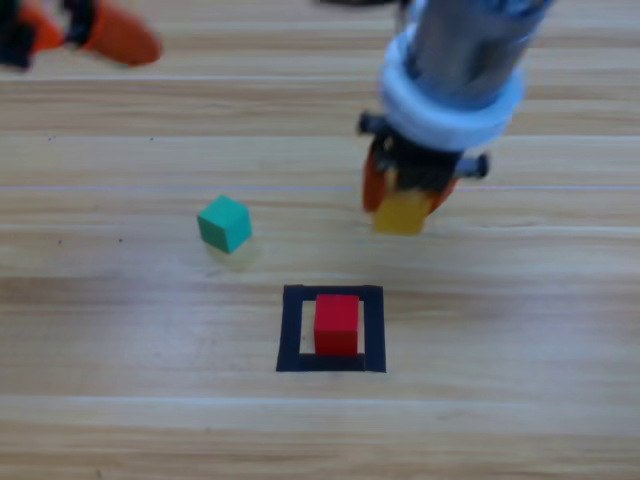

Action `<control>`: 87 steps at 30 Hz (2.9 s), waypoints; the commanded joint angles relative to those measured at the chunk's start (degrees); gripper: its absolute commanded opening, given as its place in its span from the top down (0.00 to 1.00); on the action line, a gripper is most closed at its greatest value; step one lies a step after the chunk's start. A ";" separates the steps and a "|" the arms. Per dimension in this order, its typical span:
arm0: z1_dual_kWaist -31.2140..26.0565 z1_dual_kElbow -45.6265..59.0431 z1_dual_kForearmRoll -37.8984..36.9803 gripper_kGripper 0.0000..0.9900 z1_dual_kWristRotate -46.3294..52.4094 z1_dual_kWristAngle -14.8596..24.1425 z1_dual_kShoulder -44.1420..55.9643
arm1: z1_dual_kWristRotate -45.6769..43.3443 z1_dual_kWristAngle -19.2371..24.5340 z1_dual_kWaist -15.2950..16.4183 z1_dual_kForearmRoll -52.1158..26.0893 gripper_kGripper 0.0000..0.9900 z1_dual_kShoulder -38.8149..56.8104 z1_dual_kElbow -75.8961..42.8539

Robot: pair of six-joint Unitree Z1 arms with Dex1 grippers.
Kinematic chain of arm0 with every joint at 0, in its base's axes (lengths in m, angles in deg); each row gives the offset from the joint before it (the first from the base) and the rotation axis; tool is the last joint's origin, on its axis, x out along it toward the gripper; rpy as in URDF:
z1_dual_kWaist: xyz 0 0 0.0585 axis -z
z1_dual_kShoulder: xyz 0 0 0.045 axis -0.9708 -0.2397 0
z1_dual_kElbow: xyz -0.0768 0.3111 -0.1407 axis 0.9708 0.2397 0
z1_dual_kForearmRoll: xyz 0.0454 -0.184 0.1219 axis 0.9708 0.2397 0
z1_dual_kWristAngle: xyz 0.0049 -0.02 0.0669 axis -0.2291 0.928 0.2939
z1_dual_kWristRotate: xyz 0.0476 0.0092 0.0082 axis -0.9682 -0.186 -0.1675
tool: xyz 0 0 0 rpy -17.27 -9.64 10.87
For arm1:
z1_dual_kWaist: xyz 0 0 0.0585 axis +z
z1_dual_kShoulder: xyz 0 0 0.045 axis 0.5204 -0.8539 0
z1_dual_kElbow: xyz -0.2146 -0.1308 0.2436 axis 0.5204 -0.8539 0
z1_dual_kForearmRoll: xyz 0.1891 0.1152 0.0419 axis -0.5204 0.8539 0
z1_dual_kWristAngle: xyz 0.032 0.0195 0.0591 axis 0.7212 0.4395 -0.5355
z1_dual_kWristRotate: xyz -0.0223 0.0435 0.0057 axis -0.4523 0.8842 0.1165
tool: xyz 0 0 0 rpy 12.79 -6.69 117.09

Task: Stack the blocks in the rectangular block: red at the bottom, yellow in the middle, green on top

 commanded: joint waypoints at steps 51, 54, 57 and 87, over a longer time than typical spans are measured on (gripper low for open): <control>-16.70 1.60 4.92 0.08 -11.56 -16.87 -7.20 | 4.17 0.79 7.86 4.33 1.00 -18.13 9.93; -16.70 1.78 4.75 0.08 -11.56 -16.69 -7.46 | 4.17 0.61 7.95 4.33 1.00 -18.13 9.93; -16.70 2.04 4.40 0.08 -11.65 -16.60 -7.46 | 4.17 0.61 7.95 4.33 1.00 -17.95 10.10; -12.75 -14.48 7.03 0.07 -8.04 -7.82 -31.63 | -22.55 10.28 9.89 -32.15 0.00 39.09 -44.48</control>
